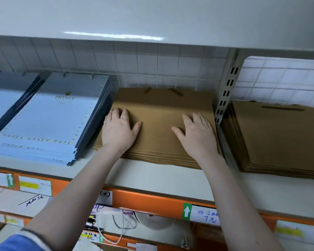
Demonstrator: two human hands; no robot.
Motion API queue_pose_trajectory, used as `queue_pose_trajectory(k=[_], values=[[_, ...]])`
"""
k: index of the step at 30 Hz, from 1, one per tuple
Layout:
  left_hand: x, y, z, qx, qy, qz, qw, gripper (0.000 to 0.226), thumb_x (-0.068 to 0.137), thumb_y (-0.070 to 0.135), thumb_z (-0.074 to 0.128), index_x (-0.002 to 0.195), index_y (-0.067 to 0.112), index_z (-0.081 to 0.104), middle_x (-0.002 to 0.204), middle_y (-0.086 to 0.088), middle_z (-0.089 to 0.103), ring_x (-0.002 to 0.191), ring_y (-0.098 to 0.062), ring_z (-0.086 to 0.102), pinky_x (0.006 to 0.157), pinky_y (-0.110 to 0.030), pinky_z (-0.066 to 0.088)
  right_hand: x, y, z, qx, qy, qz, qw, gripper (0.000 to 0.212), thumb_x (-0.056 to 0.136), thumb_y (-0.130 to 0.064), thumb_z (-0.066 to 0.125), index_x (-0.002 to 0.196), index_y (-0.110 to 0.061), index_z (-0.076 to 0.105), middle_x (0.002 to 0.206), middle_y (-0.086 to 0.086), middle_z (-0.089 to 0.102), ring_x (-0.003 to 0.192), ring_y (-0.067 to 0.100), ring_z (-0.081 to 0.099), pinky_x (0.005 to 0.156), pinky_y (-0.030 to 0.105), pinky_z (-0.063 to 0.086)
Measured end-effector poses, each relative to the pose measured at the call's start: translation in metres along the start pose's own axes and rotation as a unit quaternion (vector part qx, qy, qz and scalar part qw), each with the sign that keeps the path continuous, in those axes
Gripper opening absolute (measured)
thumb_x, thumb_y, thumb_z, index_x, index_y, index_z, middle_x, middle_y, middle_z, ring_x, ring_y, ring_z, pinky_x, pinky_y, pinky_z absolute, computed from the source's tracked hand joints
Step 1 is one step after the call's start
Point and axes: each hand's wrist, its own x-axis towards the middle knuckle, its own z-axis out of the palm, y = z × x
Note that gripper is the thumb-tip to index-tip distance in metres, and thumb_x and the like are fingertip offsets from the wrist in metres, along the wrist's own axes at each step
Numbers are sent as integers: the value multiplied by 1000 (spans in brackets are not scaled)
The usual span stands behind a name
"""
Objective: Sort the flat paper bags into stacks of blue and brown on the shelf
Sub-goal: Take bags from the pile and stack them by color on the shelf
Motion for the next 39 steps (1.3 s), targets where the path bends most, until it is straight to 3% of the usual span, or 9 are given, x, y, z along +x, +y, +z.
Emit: queue_pose_trajectory(k=[5,10,15,27,39], values=[[-1,-3,-2,-14,14,15,1000,66,93,49,44,143,7,34,149,-15,30,139,-31,23,115,-38,17,-20,0,-5,10,14,-29,999,62,96,-54,33,145,-16,34,150,10,32,142,25,22,116,36,15],[-3,-4,-1,-27,20,25,999,64,93,48,45,141,6,37,146,-15,33,137,-32,25,114,-39,19,-39,2,-10,4,-66,-100,993,77,88,-67,28,151,-25,13,159,5,9,146,20,2,118,37,-2],[-5,-4,-1,-37,20,33,999,64,93,48,45,140,6,38,147,-16,33,137,-32,25,114,-39,19,-44,2,-5,-17,-94,-129,987,82,85,-69,35,151,-27,9,159,4,4,146,19,-3,119,38,-4],[-17,-15,-11,-43,36,35,998,64,94,47,45,141,5,37,147,-17,33,140,-32,22,114,-38,17,-43,-14,2,0,-48,-81,996,70,92,-61,37,149,-24,23,157,8,16,145,22,10,118,36,5],[-35,-17,-17,-37,46,26,998,64,93,47,46,143,7,36,151,-16,29,143,-30,17,114,-37,15,-55,-19,-4,19,-15,-88,996,70,92,-60,31,148,-18,28,153,10,26,143,24,18,118,37,8]])
